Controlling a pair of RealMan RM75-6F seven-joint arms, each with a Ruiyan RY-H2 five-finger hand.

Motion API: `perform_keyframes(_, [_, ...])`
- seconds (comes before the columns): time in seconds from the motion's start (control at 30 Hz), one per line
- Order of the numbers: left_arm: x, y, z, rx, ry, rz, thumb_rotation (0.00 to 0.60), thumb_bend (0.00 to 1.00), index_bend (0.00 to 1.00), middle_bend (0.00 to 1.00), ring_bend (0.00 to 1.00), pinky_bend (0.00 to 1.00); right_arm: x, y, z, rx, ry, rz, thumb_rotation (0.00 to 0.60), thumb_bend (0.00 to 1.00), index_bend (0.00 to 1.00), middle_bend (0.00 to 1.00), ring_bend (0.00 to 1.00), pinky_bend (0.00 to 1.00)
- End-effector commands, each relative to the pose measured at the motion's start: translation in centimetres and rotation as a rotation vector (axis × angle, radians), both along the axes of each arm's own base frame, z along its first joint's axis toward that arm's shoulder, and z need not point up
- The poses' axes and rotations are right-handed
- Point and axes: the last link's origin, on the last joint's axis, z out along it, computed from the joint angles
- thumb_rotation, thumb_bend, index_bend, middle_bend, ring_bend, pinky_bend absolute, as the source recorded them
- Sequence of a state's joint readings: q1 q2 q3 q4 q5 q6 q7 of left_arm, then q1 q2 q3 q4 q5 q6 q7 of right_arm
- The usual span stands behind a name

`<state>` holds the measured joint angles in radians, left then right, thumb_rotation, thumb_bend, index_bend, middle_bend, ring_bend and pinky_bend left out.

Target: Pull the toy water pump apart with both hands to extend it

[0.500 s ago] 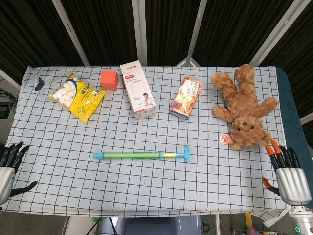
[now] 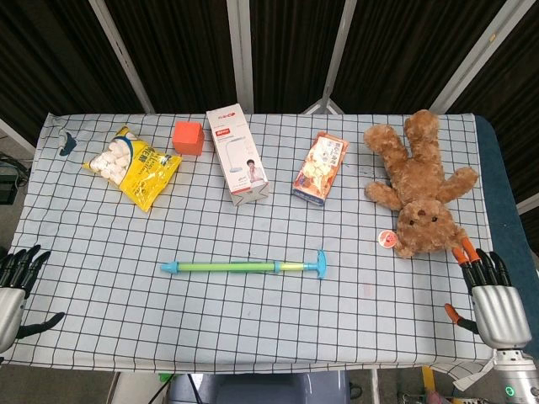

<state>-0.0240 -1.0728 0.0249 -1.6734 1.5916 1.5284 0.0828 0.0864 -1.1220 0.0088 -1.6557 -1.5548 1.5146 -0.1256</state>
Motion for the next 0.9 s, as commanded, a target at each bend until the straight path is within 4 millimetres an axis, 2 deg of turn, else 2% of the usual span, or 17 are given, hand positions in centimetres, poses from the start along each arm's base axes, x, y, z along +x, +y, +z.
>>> perform_keyframes(0.03, [0.0,0.0,-0.1,-0.009,-0.002,-0.001,0.6,0.12,0.0,0.0,0.0,0.0,1.8,-1.4,-0.8,0.024,-0.058,0.024,0.6,0.25,0.04,0.0,0.0,0.0])
perform_keyframes(0.17, [0.1,0.0,-0.2,-0.016,-0.006,-0.003,0.6,0.12,0.0,0.0,0.0,0.0,4.6,-3.0,-2.7,0.074,-0.085,0.067,0.6,0.25,0.23,0.04,0.0,0.0])
perform_keyframes(0.3, [0.1,0.1,-0.3,-0.022,-0.013,0.003,0.6,0.12,0.0,0.0,0.0,0.0,7.6,-4.5,-5.4,0.136,-0.085,0.115,0.6,0.25,0.31,0.09,0.0,0.0])
perform_keyframes(0.63, [0.0,0.1,-0.2,-0.033,-0.025,0.011,0.6,0.12,0.0,0.0,0.0,0.0,13.7,-6.7,-13.9,0.25,-0.017,0.202,0.6,0.25,0.34,0.11,0.0,0.0])
perform_keyframes(0.73, [-0.1,0.2,-0.2,-0.036,-0.028,0.017,0.6,0.12,0.0,0.0,0.0,0.0,14.8,-7.4,-16.3,0.266,-0.006,0.198,0.6,0.25,0.34,0.11,0.0,0.0])
perform_keyframes(0.9, [-0.2,0.3,-0.1,-0.036,-0.035,0.023,0.6,0.12,0.0,0.0,0.0,0.0,15.7,-8.3,-18.6,0.273,0.021,0.196,0.6,0.25,0.38,0.12,0.0,0.0])
